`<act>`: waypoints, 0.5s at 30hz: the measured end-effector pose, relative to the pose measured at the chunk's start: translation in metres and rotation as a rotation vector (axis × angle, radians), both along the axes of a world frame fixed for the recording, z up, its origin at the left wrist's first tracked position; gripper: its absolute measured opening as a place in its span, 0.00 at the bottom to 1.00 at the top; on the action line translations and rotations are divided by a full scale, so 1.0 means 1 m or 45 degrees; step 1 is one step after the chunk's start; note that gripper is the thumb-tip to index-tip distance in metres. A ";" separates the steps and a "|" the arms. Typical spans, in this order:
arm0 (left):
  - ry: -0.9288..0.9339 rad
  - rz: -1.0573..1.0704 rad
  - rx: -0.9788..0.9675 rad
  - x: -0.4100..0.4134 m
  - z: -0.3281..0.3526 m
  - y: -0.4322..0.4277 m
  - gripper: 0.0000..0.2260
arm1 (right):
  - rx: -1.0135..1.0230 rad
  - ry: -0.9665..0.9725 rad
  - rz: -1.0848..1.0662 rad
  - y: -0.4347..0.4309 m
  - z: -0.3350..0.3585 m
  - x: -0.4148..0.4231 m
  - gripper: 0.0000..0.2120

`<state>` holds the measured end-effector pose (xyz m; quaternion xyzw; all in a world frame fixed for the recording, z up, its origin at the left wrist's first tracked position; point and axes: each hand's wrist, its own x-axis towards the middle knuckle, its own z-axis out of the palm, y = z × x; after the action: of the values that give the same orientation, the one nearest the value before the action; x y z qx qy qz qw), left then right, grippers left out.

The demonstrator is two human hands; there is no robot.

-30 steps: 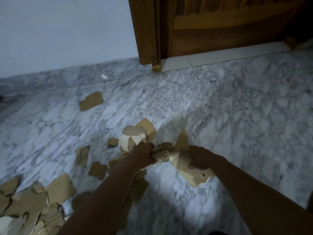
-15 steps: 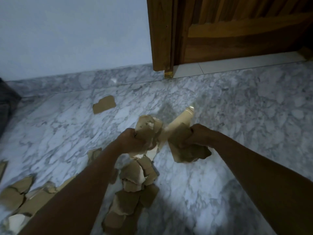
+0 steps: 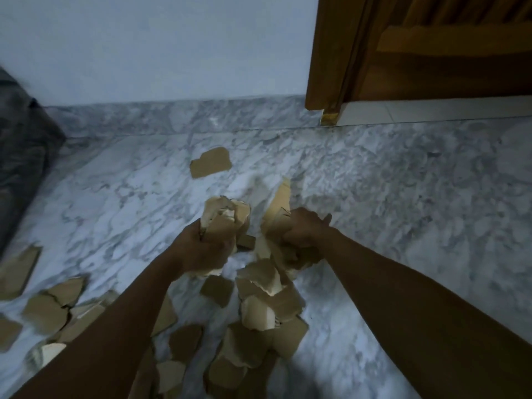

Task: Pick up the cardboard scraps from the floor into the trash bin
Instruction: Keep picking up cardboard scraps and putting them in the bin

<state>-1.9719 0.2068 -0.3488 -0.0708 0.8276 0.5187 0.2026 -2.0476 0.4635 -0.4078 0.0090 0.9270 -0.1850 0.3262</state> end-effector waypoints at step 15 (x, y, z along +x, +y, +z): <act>0.018 0.122 0.055 -0.001 0.006 0.022 0.10 | -0.506 0.085 -0.278 0.050 0.000 0.004 0.36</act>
<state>-1.9727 0.2292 -0.3427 -0.1022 0.8133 0.5461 0.1732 -2.0440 0.5131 -0.4078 0.0387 0.8762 -0.3982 0.2689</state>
